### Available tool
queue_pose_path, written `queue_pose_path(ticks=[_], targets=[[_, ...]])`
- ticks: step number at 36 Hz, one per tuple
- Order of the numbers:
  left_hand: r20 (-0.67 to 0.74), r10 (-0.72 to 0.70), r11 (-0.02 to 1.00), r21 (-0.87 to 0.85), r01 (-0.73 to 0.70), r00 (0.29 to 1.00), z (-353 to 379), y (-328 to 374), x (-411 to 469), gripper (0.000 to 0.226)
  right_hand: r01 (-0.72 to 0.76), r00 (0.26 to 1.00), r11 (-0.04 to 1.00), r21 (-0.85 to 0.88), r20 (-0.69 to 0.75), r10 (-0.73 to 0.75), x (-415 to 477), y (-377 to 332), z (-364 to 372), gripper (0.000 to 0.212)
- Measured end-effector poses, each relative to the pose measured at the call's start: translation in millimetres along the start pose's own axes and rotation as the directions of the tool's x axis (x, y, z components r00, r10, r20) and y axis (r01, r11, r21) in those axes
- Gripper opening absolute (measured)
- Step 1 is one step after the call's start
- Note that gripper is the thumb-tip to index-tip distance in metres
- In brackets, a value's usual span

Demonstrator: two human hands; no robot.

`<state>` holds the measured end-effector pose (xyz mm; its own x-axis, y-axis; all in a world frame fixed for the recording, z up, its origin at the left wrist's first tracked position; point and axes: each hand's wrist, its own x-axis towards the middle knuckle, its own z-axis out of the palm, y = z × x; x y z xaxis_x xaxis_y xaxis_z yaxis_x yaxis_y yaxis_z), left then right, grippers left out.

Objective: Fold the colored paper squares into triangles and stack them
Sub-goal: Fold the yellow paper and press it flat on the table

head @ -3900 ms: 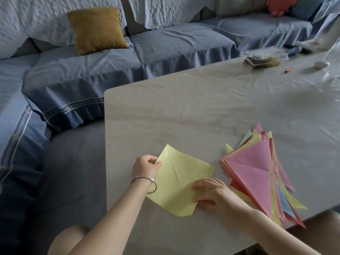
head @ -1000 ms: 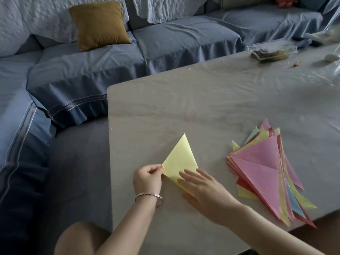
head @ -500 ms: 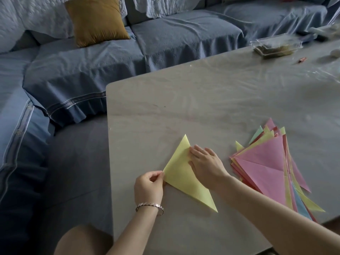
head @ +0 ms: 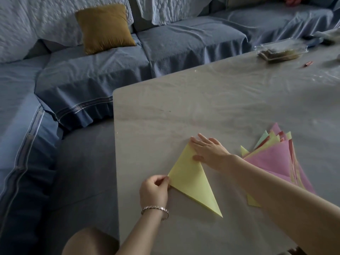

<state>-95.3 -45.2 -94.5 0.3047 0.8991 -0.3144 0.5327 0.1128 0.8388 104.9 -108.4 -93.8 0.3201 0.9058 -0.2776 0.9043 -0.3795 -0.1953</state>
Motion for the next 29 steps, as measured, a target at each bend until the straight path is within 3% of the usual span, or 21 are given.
queue_pose_path(ticks=[5,19,23,25,27,29], targets=[[0.003,0.011,1.000,0.006,-0.011,1.000,0,-1,2,0.011,0.041,0.992,0.999,-0.024,0.119,-0.038,-23,5,4,0.087],[0.006,0.073,0.996,0.044,-0.073,0.997,3,-4,6,0.025,0.166,0.984,0.974,-0.152,0.089,-0.153,-99,-4,34,0.129],[0.046,0.123,0.981,0.146,-0.129,0.991,3,4,9,0.024,0.227,0.973,0.973,-0.031,-0.025,-0.228,-109,0,37,0.118],[0.094,0.196,0.950,0.228,-0.213,0.976,1,13,16,0.020,0.167,0.986,0.978,0.128,0.006,-0.169,-118,-4,33,0.121],[0.175,0.277,0.897,0.305,-0.319,0.945,1,27,26,0.015,0.137,0.986,0.969,0.205,-0.120,-0.114,-122,-2,37,0.116],[0.270,0.359,0.825,0.356,-0.439,0.893,4,42,38,0.015,0.082,0.981,0.968,0.236,-0.189,-0.037,-124,-7,42,0.096]])
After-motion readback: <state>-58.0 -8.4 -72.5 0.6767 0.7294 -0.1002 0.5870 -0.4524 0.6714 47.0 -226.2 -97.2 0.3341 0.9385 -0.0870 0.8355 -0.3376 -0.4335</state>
